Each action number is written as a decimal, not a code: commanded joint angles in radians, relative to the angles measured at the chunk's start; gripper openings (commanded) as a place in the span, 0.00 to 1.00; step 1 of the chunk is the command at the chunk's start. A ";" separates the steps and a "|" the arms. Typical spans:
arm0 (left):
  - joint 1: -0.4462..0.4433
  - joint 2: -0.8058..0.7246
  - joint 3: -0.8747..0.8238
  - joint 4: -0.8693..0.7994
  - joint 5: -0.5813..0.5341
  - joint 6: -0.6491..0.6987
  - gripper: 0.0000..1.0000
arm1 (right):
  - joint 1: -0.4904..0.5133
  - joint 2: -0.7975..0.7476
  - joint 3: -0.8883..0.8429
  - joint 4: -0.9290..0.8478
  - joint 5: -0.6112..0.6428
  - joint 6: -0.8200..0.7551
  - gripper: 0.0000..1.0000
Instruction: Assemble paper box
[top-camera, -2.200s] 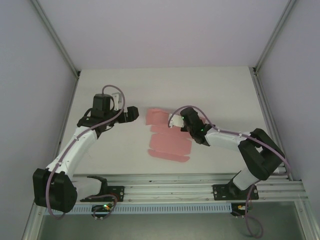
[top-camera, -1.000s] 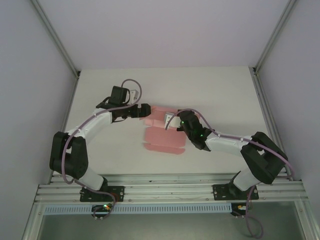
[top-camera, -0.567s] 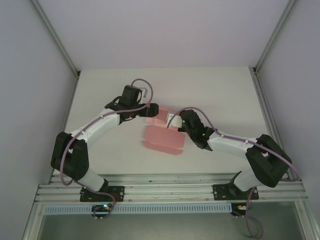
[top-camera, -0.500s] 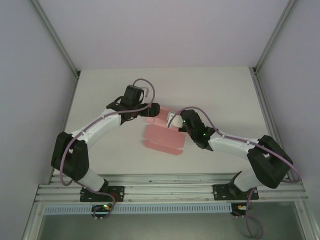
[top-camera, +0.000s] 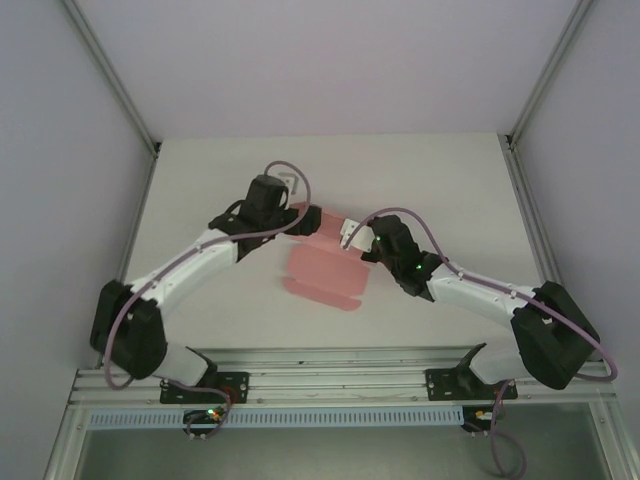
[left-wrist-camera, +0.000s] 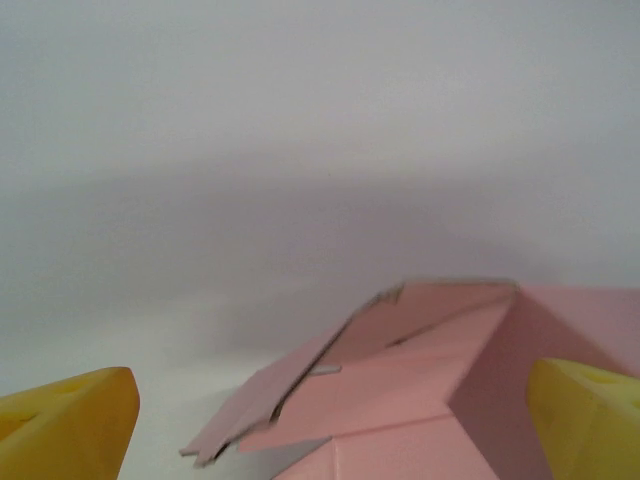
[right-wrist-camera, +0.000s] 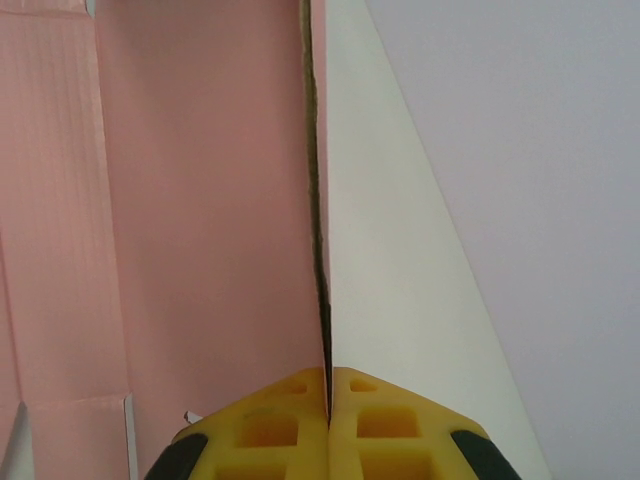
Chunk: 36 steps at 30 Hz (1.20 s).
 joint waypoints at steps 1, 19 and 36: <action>0.079 -0.140 -0.107 -0.015 0.113 0.048 1.00 | -0.036 -0.040 -0.004 0.014 -0.064 0.048 0.00; 0.389 -0.023 -0.307 0.528 0.776 0.049 0.75 | -0.079 -0.090 0.007 -0.023 -0.208 0.114 0.00; 0.361 0.193 -0.300 0.838 0.868 -0.017 0.48 | -0.114 -0.071 0.014 -0.007 -0.226 0.163 0.00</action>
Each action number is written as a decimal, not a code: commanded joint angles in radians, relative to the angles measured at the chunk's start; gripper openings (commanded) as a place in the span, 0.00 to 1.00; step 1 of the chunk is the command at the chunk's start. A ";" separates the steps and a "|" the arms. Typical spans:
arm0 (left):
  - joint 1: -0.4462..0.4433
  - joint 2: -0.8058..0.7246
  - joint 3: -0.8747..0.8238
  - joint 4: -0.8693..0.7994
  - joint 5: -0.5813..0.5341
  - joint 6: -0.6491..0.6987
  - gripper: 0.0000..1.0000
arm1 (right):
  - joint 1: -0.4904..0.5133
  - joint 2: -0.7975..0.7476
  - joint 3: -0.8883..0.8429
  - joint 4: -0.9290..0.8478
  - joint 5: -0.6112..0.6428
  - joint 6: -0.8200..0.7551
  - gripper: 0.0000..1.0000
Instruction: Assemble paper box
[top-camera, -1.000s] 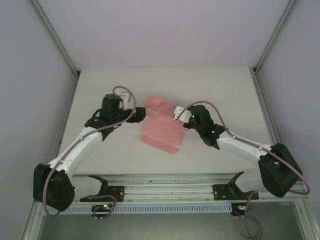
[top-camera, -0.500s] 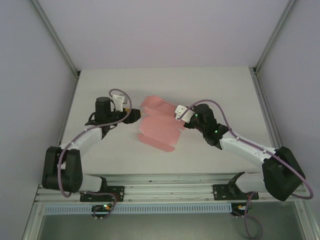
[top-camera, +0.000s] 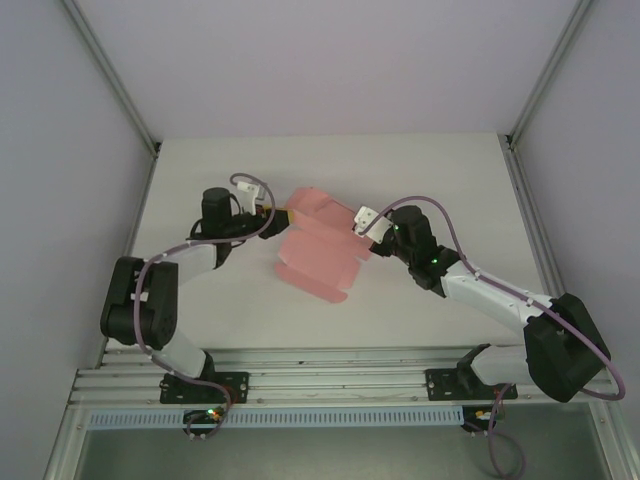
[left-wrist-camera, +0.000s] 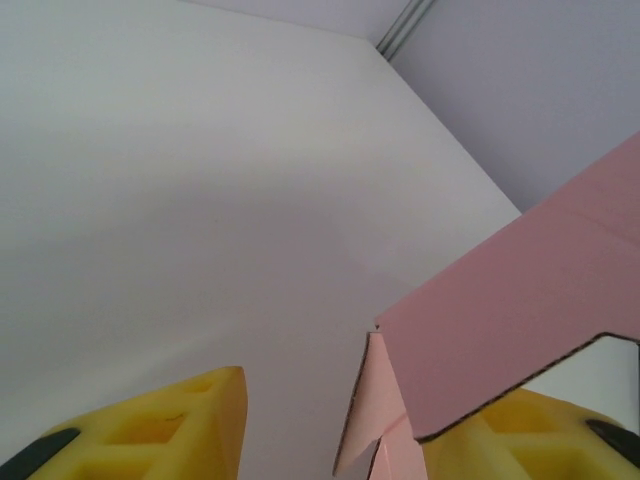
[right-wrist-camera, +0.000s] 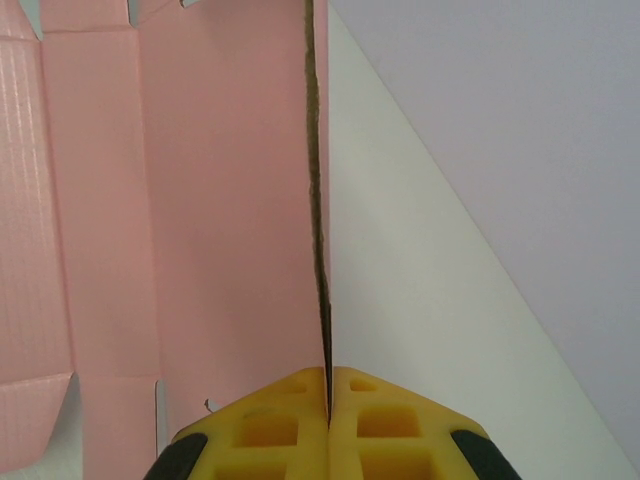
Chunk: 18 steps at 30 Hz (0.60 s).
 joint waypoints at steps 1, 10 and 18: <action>-0.004 0.006 -0.009 0.099 0.063 -0.024 0.48 | -0.009 -0.004 0.015 0.017 -0.024 0.034 0.00; -0.024 0.064 -0.010 0.183 0.160 -0.049 0.39 | -0.014 -0.005 0.022 -0.004 -0.025 0.050 0.00; -0.020 0.062 -0.014 0.174 0.134 -0.039 0.28 | -0.025 -0.045 0.018 -0.023 -0.053 0.075 0.00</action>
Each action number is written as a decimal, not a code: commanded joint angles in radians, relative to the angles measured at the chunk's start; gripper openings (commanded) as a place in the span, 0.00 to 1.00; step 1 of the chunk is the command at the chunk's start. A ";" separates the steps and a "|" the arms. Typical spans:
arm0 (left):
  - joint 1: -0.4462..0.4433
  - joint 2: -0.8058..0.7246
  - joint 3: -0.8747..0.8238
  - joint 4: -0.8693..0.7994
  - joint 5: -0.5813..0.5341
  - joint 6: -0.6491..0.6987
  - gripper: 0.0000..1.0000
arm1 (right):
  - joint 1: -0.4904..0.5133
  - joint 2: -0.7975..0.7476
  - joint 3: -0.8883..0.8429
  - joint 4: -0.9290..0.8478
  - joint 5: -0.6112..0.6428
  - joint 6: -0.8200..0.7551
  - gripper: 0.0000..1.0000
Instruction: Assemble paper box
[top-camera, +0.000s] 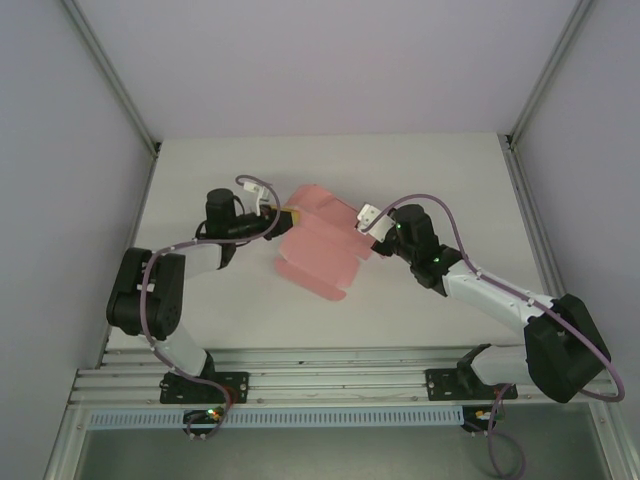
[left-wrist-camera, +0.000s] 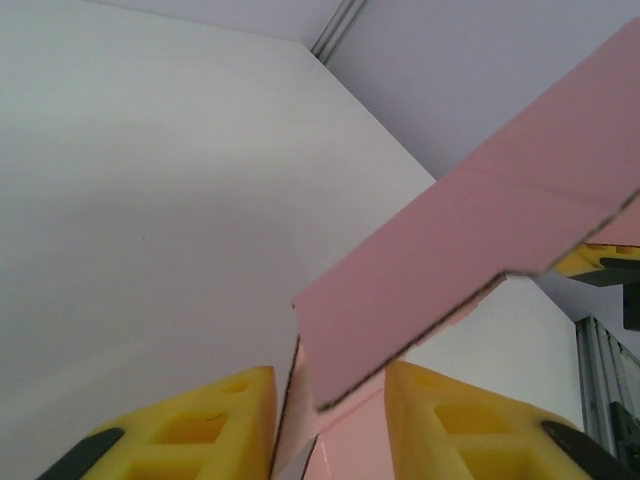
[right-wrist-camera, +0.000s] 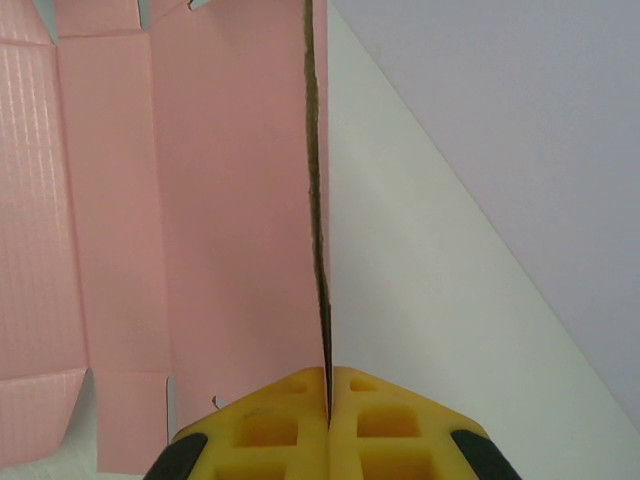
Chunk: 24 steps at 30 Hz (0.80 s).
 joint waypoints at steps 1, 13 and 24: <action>-0.007 -0.004 -0.007 0.019 0.014 0.024 0.22 | -0.007 -0.041 0.017 -0.011 -0.032 0.041 0.00; -0.193 -0.152 0.019 -0.340 -0.346 0.336 0.00 | -0.013 -0.041 0.040 -0.078 -0.014 0.100 0.00; -0.541 -0.137 0.102 -0.501 -0.796 0.660 0.00 | 0.000 -0.038 0.034 -0.122 -0.015 0.088 0.00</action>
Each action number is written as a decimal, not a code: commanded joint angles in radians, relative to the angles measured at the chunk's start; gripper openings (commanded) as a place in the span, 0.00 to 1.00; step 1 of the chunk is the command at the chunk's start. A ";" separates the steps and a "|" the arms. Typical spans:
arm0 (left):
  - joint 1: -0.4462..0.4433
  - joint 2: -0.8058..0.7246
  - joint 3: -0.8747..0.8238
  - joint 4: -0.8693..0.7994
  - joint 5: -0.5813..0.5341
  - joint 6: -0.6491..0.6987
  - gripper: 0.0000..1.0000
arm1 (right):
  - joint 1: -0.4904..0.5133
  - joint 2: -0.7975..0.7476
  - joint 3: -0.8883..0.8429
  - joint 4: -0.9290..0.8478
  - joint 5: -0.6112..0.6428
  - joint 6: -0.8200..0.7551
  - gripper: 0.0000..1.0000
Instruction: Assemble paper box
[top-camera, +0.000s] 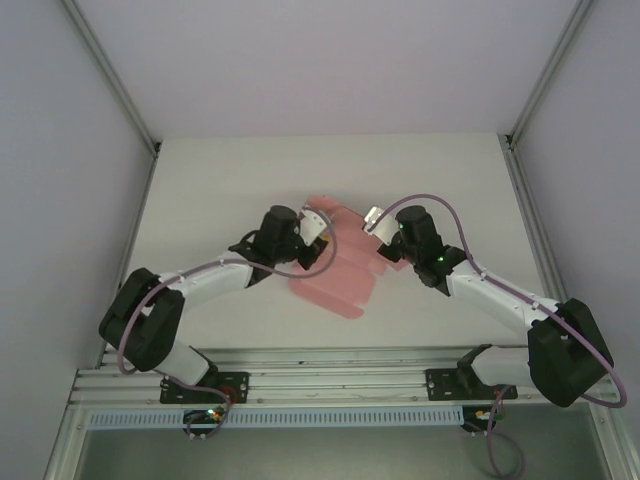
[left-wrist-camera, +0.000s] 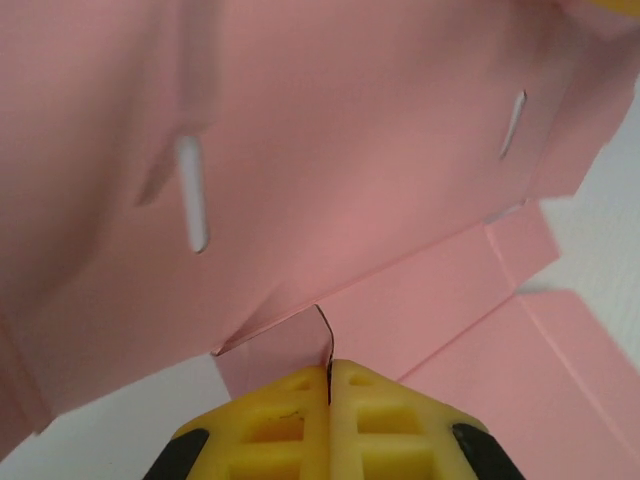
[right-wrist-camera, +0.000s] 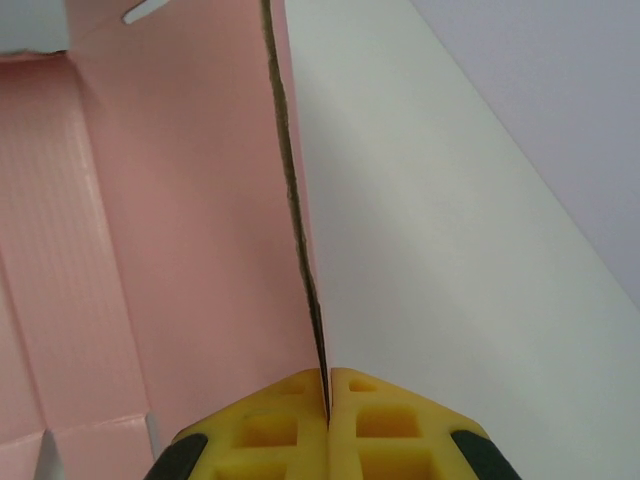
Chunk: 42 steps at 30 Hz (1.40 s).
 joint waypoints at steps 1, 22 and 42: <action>-0.078 0.026 0.056 -0.022 -0.094 0.137 0.00 | 0.019 -0.019 0.032 0.025 -0.042 0.029 0.00; -0.080 0.126 0.103 0.022 -0.172 0.053 0.29 | 0.039 -0.009 0.003 0.025 0.002 -0.012 0.00; 0.268 -0.376 -0.128 -0.161 -0.112 -0.311 1.00 | 0.105 0.168 0.116 0.078 0.234 -0.200 0.00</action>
